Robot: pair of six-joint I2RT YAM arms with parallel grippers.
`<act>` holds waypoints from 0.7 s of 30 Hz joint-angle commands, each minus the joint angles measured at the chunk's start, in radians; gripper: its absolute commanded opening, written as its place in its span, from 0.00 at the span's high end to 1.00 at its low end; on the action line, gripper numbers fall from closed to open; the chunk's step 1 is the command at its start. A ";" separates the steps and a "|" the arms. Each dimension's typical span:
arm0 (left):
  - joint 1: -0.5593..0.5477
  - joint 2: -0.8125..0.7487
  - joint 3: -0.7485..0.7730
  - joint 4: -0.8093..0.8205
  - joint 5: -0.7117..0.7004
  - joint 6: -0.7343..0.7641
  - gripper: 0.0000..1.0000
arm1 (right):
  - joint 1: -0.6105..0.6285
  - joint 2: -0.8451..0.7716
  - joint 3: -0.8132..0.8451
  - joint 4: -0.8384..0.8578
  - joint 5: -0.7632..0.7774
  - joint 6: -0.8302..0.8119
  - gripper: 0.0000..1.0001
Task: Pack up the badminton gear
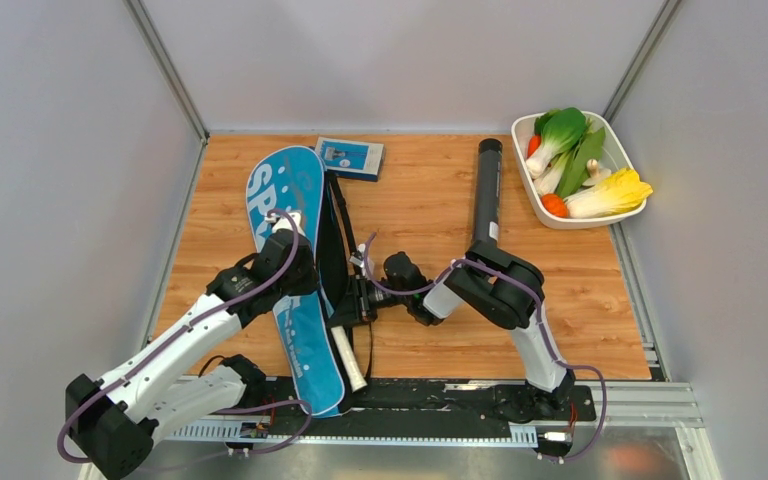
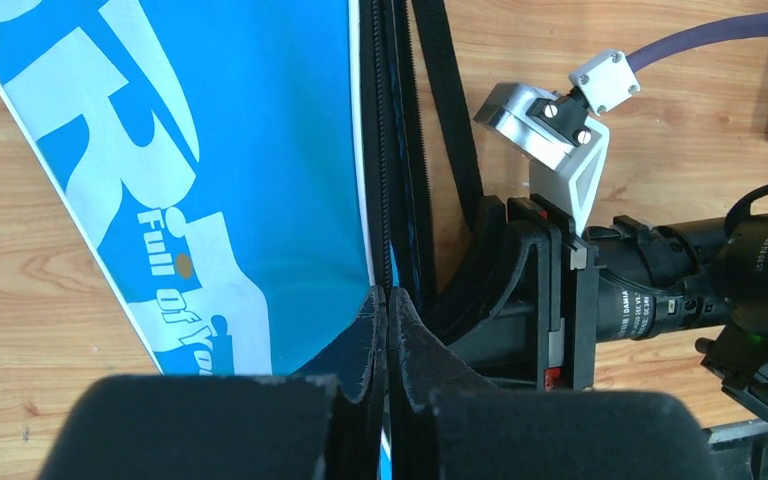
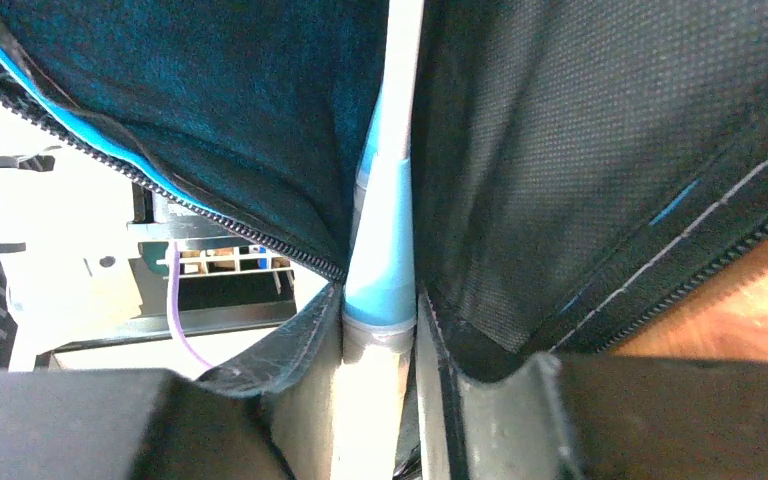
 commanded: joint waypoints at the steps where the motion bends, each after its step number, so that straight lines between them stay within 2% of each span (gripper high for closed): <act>1: -0.005 -0.004 0.058 -0.027 -0.002 0.029 1.00 | -0.025 -0.037 -0.033 0.077 0.076 -0.015 0.66; 4: -0.007 -0.007 0.053 -0.026 -0.007 0.028 1.00 | -0.025 -0.069 -0.050 0.050 0.071 -0.043 0.65; 7: -0.006 -0.003 0.036 -0.010 0.000 0.025 1.00 | -0.022 -0.087 -0.080 0.071 0.054 -0.042 0.57; 8: -0.006 -0.002 0.031 -0.001 0.002 0.024 1.00 | -0.022 -0.095 -0.091 0.077 0.057 -0.042 0.57; 11: -0.006 0.003 0.017 0.016 0.009 0.022 1.00 | -0.022 -0.099 -0.100 0.056 0.069 -0.055 0.73; 14: -0.006 0.008 0.015 0.022 0.021 0.020 1.00 | -0.022 -0.083 -0.086 0.051 0.071 -0.053 0.82; 21: -0.005 0.012 0.005 0.053 0.047 0.000 1.00 | 0.015 -0.047 -0.047 0.062 0.077 -0.018 0.77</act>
